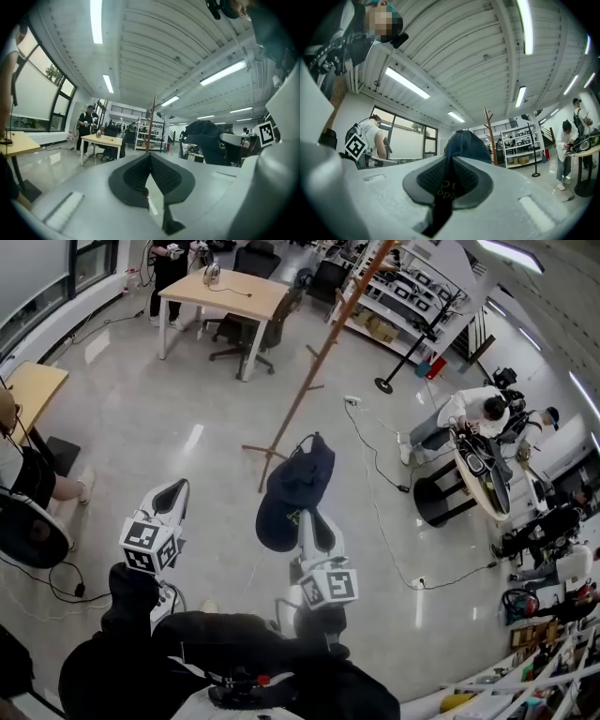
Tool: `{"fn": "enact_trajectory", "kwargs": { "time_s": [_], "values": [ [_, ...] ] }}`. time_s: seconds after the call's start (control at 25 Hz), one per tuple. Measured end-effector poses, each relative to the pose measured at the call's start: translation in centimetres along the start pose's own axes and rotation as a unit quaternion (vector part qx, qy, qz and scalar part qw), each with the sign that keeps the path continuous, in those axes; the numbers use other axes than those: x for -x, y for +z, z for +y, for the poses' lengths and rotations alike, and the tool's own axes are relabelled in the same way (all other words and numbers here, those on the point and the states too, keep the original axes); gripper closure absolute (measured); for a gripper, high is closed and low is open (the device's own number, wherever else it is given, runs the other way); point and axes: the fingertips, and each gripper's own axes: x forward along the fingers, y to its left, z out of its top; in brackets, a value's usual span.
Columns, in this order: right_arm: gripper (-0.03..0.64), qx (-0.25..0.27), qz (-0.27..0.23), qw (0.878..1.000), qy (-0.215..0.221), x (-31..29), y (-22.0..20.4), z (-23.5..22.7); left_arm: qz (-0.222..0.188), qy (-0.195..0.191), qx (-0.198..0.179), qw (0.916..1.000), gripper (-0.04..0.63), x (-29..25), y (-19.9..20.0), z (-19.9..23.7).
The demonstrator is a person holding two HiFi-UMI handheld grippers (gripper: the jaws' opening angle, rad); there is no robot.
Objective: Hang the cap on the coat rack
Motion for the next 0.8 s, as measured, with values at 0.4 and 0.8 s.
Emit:
{"fn": "enact_trajectory", "kwargs": {
  "time_s": [0.4, 0.8],
  "values": [
    [0.583, -0.003, 0.018, 0.999, 0.049, -4.0, -1.6, 4.1, -0.002, 0.033, 0.011, 0.9994, 0.592, 1.9, -0.4, 4.1],
    [0.583, -0.015, 0.016, 0.994, 0.109, -10.4, -3.6, 6.8, -0.003, 0.089, 0.006, 0.996, 0.592, 2.4, -0.2, 9.7]
  ]
}}
